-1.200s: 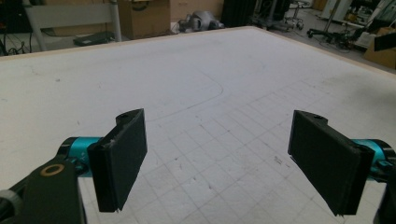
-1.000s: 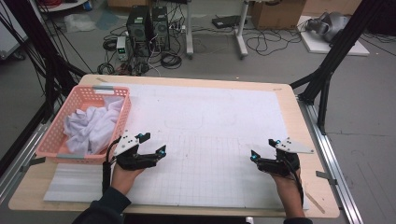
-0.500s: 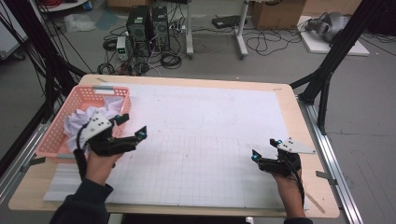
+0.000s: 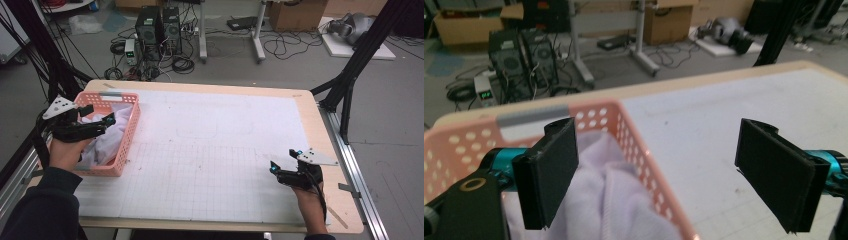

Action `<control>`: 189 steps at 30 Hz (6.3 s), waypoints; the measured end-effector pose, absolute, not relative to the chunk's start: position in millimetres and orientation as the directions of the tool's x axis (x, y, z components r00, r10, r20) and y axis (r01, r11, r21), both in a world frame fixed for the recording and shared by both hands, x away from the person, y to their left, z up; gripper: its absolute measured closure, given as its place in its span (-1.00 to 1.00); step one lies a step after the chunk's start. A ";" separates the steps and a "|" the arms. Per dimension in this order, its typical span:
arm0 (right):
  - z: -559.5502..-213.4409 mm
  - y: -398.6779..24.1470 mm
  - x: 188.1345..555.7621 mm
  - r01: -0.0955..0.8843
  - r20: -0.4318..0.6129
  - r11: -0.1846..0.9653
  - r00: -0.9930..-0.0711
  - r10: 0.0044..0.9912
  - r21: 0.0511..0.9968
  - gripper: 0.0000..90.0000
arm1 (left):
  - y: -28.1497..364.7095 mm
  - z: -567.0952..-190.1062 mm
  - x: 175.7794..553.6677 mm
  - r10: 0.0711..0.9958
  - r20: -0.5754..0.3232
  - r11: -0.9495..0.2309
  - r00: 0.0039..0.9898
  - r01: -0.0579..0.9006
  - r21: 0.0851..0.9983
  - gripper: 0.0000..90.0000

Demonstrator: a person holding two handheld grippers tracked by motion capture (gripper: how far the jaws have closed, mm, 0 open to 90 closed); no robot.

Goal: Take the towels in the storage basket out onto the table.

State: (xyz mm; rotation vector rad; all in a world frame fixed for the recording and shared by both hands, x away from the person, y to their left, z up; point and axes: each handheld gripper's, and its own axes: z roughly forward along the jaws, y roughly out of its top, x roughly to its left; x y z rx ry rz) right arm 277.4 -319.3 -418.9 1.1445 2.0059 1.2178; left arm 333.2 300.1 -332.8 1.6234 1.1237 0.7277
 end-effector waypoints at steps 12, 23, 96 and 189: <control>-419.3 -322.3 277.1 0.390 -0.013 0.239 -0.501 0.865 0.889 -0.66 | 312.1 -365.5 356.4 0.953 0.002 -0.167 0.303 0.520 0.838 -0.59; -420.0 -322.4 276.9 0.399 -0.001 0.230 -0.498 0.867 0.888 -0.66 | 314.5 -377.4 376.3 0.939 0.028 -0.284 0.344 0.723 0.630 -0.62; -421.7 -325.3 277.1 0.426 0.042 0.195 -0.486 0.873 0.884 -0.65 | 340.7 -378.2 385.4 0.977 -0.071 -0.071 0.201 0.620 0.781 0.41; -422.9 -323.0 275.9 0.442 0.046 0.202 -0.490 0.871 0.874 -0.65 | 302.5 -290.7 341.9 0.881 -0.109 0.094 0.460 0.057 0.994 0.35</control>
